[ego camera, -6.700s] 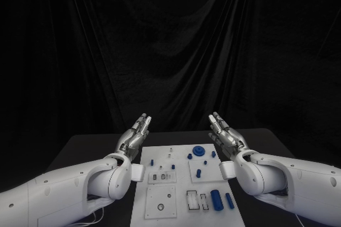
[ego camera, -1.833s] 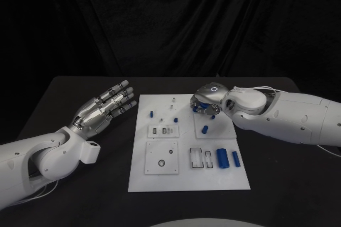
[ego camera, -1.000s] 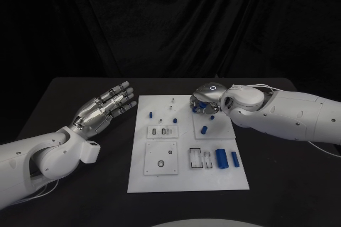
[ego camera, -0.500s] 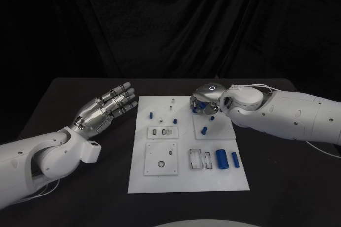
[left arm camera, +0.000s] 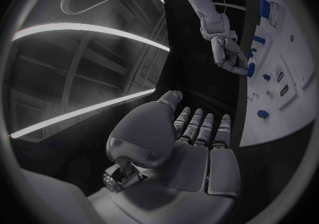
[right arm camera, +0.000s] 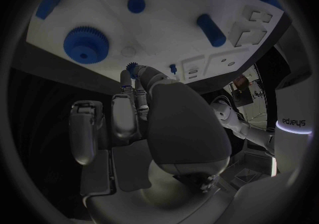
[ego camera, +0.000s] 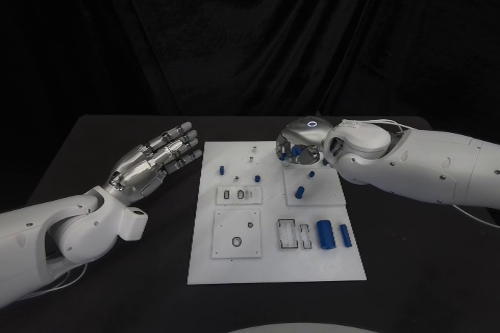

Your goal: Assemble the parts on the task board

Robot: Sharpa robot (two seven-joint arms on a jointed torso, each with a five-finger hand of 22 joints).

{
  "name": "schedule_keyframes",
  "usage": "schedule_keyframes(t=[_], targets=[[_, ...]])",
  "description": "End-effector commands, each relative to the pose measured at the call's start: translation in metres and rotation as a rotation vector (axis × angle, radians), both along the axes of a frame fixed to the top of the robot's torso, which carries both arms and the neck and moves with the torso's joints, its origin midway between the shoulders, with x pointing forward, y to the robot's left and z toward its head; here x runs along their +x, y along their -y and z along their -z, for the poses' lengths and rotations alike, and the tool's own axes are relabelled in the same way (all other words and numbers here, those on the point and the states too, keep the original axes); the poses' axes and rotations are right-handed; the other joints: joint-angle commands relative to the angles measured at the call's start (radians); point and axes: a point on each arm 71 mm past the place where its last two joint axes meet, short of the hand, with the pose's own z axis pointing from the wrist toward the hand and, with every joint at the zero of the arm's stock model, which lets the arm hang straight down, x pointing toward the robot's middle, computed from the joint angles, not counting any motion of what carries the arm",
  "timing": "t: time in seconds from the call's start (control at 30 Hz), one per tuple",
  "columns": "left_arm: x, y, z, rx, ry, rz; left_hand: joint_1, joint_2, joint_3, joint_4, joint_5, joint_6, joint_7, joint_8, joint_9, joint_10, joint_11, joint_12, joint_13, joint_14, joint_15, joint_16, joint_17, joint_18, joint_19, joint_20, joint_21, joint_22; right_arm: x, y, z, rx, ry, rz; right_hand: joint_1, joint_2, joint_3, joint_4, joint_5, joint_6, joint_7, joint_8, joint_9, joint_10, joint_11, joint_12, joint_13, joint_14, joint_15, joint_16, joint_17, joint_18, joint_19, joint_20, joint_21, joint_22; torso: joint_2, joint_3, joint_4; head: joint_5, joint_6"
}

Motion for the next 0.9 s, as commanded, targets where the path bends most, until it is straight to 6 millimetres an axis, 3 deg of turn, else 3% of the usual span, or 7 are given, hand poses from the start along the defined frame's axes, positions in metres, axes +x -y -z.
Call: schedule_keyframes(t=[0.03,0.2,0.4,0.6,0.9], targets=[[-0.001,0.002,-0.002,-0.013,0.007,0.011,-0.011,0.001,0.009,-0.001,0.004,0.006,0.002,0.004,0.002,0.002,0.008,0.007,0.000,-0.001,0.006,0.000,0.002,0.019,0.003,0.007,0.002,0.001,0.001,-0.007,-0.011,0.045,0.023,-0.006,0.002,-0.005,0.000,0.000,0.002,0.003,0.003,-0.006,0.001,0.013,-0.004,-0.006,-0.001,0.006,0.004,-0.003,0.000,-0.016,0.035,-0.003,-0.004,0.189,-0.001,-0.0003,-0.0019,0.003,-0.001],[0.000,0.003,-0.001,-0.014,0.008,0.014,-0.011,0.001,0.009,-0.001,0.004,0.006,0.002,0.004,0.002,0.002,0.008,0.007,0.000,-0.001,0.006,0.000,0.002,0.019,0.003,0.007,0.002,0.001,0.008,-0.021,-0.016,0.038,0.031,-0.022,0.000,-0.005,0.000,0.002,0.002,0.002,0.004,-0.009,0.001,0.013,-0.004,-0.010,-0.002,0.006,0.005,-0.002,0.002,-0.016,0.036,-0.002,-0.004,0.190,0.000,-0.0009,0.0007,0.001,0.001],[0.001,0.004,-0.001,-0.013,0.009,0.014,-0.011,0.001,0.009,-0.001,0.004,0.006,0.002,0.004,0.002,0.002,0.008,0.007,0.000,-0.001,0.006,0.000,0.002,0.019,0.003,0.007,0.002,0.001,0.016,-0.033,-0.012,0.023,0.024,-0.032,-0.001,-0.004,0.001,0.003,0.004,-0.001,0.004,-0.013,0.001,0.013,-0.002,-0.017,-0.004,0.006,0.005,-0.003,0.002,-0.016,0.036,-0.001,-0.004,0.190,0.000,-0.0049,0.0042,-0.001,-0.001],[0.001,0.002,-0.001,-0.009,0.007,0.011,-0.011,0.001,0.009,-0.001,0.004,0.006,0.002,0.004,0.002,0.002,0.008,0.007,0.000,-0.001,0.006,0.000,0.002,0.019,0.003,0.007,0.002,0.001,0.023,-0.047,-0.006,0.016,0.022,-0.039,-0.003,-0.003,0.003,0.005,0.007,-0.003,0.005,-0.019,0.002,0.014,-0.001,-0.024,-0.005,0.006,0.007,-0.004,0.001,-0.016,0.037,0.000,-0.003,0.191,0.003,-0.0030,0.0102,-0.007,-0.001],[0.002,0.005,0.000,-0.010,0.005,0.017,-0.012,0.000,0.011,-0.002,0.004,0.008,0.004,0.005,0.002,0.003,0.009,0.010,0.000,0.000,0.007,0.001,0.002,0.019,0.003,0.008,0.002,0.001,0.033,-0.056,-0.001,0.027,0.045,-0.028,-0.003,-0.003,0.007,0.005,0.011,-0.013,0.007,-0.036,0.001,0.011,0.003,-0.043,-0.009,0.004,0.010,-0.006,-0.002,-0.015,0.034,0.004,-0.006,0.189,0.007,-0.0035,0.0095,-0.006,0.001]])
